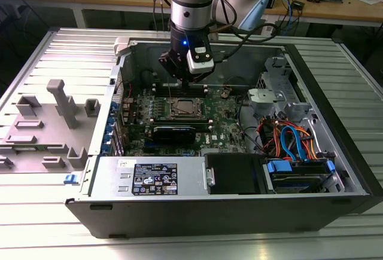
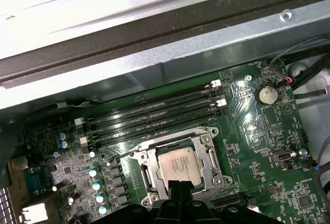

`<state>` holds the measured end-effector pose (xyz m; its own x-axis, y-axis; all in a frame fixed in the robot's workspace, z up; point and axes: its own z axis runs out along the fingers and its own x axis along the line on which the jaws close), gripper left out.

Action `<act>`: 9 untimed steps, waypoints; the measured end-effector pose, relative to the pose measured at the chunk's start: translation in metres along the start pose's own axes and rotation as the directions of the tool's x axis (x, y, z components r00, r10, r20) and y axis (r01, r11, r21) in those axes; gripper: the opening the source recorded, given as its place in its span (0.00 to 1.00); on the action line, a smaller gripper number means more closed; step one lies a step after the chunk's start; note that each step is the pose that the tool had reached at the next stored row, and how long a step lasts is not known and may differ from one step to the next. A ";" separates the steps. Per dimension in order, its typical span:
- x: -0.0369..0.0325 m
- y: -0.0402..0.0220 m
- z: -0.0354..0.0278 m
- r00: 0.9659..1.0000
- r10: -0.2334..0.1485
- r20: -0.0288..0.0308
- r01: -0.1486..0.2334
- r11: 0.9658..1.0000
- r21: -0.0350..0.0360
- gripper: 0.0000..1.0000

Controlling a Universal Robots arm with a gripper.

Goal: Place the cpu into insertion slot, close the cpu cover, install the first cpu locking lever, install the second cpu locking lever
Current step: 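Install the first cpu locking lever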

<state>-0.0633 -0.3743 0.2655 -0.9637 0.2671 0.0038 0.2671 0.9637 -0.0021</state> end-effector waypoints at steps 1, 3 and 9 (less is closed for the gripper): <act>0.0000 0.0000 0.0000 1.000 0.000 0.000 0.000 1.000 0.000 0.11; 0.0000 0.0000 0.0000 1.000 0.000 0.000 0.000 1.000 0.000 0.11; 0.0000 0.0000 0.0000 1.000 0.000 0.000 0.000 1.000 0.000 0.11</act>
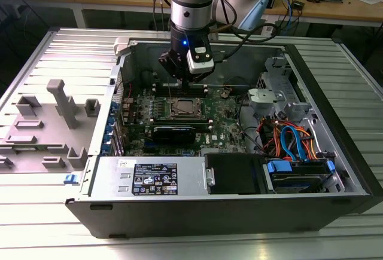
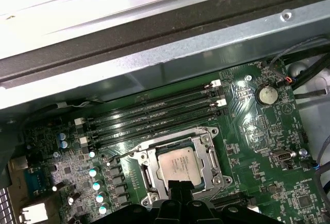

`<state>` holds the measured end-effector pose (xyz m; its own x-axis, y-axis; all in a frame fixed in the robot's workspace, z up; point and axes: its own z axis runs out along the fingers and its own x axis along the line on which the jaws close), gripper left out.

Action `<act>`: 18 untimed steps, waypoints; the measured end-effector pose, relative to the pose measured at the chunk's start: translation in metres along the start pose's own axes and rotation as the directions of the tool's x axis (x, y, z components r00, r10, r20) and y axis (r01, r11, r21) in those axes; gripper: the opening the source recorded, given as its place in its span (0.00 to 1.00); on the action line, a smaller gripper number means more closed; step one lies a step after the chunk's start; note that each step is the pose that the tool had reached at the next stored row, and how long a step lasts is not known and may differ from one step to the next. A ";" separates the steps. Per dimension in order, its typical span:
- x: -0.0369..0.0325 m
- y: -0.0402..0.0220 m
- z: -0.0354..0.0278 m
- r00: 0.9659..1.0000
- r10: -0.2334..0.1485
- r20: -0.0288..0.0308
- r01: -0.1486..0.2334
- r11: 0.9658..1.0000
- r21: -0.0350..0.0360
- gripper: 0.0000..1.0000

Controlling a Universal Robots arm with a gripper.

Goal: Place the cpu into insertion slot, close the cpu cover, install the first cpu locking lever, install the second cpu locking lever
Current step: 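Install the first cpu locking lever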

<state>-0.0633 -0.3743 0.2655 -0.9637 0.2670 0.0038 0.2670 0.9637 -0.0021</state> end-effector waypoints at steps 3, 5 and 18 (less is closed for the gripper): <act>0.0000 0.0000 0.0000 1.000 -0.010 0.000 0.010 1.000 0.000 0.11; 0.0001 0.0000 0.0000 0.999 -0.042 0.000 0.042 0.999 0.000 0.11; 0.0001 0.0000 0.0000 0.986 -0.168 0.000 0.168 0.986 0.001 0.11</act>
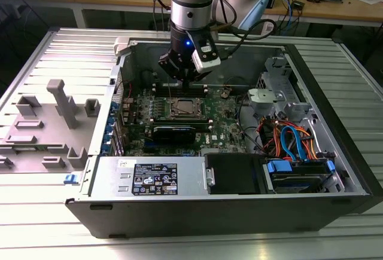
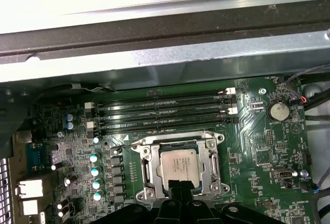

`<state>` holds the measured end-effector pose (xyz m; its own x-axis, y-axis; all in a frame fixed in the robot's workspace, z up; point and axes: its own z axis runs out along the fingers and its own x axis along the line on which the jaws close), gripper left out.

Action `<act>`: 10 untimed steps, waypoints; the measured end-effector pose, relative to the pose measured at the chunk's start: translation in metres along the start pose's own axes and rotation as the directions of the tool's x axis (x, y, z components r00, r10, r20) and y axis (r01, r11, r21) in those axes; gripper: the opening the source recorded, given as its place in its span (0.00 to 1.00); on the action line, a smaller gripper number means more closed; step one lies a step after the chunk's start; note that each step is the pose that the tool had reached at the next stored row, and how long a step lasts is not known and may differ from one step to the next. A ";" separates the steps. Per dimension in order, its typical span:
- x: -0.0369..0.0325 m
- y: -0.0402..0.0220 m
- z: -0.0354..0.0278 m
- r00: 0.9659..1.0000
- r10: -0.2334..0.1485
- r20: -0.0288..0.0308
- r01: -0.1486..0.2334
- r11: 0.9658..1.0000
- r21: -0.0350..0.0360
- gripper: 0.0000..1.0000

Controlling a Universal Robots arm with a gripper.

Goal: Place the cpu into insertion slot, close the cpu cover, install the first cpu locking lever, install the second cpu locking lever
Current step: 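Install the first cpu locking lever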

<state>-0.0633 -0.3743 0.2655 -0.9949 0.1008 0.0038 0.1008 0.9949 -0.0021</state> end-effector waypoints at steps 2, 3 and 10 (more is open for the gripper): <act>0.0000 0.0000 0.0000 1.000 0.000 0.000 0.000 1.000 0.000 0.11; 0.0000 0.0000 0.0000 1.000 0.000 0.000 0.000 1.000 0.000 0.11; 0.0000 0.0000 0.0000 1.000 -0.002 0.000 0.002 1.000 0.000 0.11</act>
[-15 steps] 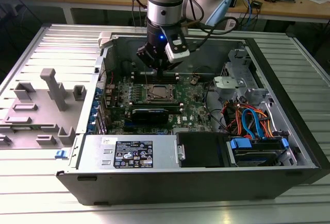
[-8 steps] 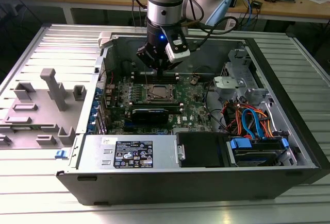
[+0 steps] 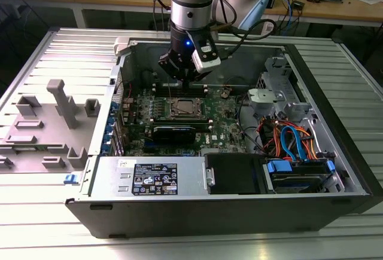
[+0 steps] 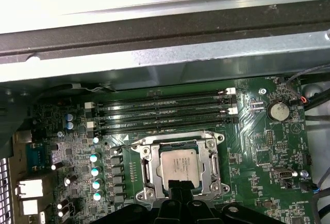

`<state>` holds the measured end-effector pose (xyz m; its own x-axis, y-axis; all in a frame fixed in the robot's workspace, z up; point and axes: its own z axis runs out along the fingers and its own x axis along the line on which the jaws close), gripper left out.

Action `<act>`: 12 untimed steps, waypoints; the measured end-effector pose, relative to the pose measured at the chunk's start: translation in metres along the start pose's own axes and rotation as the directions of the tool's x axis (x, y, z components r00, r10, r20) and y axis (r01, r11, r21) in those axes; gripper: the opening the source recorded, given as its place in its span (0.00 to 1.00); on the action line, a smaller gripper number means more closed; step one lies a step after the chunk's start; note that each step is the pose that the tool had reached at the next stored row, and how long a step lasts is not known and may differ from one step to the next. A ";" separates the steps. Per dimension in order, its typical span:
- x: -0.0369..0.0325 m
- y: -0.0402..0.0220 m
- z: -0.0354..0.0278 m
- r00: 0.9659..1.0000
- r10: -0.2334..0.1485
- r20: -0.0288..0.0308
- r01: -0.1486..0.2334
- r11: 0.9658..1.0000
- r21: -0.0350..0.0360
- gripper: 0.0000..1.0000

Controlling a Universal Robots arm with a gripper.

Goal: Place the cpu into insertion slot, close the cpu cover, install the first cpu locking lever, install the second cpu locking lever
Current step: 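Install the first cpu locking lever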

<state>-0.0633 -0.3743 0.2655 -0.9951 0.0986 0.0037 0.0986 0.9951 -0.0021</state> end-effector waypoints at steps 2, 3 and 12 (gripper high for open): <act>0.0000 0.0000 0.0000 1.000 -0.005 0.000 0.005 1.000 0.000 0.11; 0.0000 0.0000 0.0000 1.000 -0.014 0.000 0.014 1.000 0.000 0.11; 0.0007 0.0000 0.0002 0.985 -0.170 0.001 0.170 0.985 0.001 0.11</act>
<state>-0.0640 -0.3742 0.2653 -0.9974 -0.0724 0.0034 -0.0724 0.9974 -0.0020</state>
